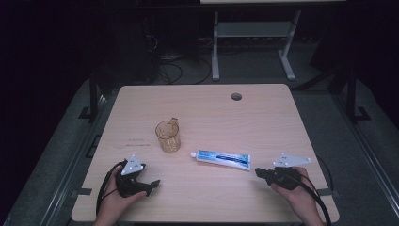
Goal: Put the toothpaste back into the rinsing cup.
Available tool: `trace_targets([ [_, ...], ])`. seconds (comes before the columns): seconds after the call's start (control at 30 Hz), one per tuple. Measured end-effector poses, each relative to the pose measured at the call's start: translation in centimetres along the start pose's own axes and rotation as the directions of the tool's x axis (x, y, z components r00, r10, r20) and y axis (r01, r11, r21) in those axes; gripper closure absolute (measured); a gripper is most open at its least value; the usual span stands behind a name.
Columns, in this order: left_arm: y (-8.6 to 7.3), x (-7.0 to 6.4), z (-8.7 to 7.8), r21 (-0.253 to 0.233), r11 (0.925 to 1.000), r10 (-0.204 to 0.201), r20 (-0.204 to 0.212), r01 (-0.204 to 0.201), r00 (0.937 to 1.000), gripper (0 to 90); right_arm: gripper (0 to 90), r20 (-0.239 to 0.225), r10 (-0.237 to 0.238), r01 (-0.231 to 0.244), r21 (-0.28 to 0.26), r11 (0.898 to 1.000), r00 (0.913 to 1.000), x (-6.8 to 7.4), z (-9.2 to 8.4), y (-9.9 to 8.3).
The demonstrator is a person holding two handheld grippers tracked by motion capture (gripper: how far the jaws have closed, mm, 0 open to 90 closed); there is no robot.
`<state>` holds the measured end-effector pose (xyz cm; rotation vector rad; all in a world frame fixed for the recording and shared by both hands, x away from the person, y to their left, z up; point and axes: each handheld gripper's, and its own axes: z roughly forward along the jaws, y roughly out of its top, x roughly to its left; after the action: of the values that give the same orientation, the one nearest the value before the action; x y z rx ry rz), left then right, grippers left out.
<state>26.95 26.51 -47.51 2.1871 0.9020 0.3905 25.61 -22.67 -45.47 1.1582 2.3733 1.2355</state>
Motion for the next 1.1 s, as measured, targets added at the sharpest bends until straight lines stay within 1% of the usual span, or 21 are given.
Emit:
trace_targets([
  [0.03,0.0,0.0,0.0,0.0,1.0,0.0,0.0,0.0,1.0,13.2,89.9,-0.007,0.013,-0.013,0.004,1.0,0.9999,0.1,0.0,0.1],
  [0.1,0.0,0.0,0.0,0.0,1.0,0.0,0.0,0.0,1.0,13.2,89.9,-0.015,0.021,-0.021,0.013,1.0,0.9997,0.2,0.1,0.3],
  [0.17,0.0,0.0,0.0,0.0,1.0,0.0,0.0,0.0,1.0,13.3,89.9,-0.029,0.02,-0.02,0.017,1.0,0.9994,0.3,0.4,0.5],
  [0.27,0.0,0.0,0.0,0.0,1.0,0.0,0.0,0.0,1.0,13.3,89.9,-0.04,0.011,-0.01,0.026,1.0,0.9992,0.6,0.9,0.9],
  [0.43,0.0,0.0,0.0,0.0,1.0,0.0,0.0,0.0,1.0,13.3,89.9,-0.053,-0.006,0.007,0.022,1.0,0.9986,1.0,1.7,1.5],
  [0.8,0.0,0.0,0.0,0.0,1.0,0.0,0.0,0.0,1.0,13.3,89.9,-0.081,-0.027,0.03,0.038,0.999,0.9964,1.7,3.4,2.4],
  [0.97,0.0,0.0,0.0,-0.003,1.0,-0.004,0.0,0.004,1.0,13.3,89.9,-0.08,-0.036,0.04,0.05,0.998,0.9961,1.8,4.2,2.7],
  [1.1,0.0,0.0,0.0,-0.002,1.0,0.0,0.0,0.0,1.0,13.4,89.9,-0.077,-0.045,0.05,0.061,0.997,0.996,1.7,4.9,2.8],
])
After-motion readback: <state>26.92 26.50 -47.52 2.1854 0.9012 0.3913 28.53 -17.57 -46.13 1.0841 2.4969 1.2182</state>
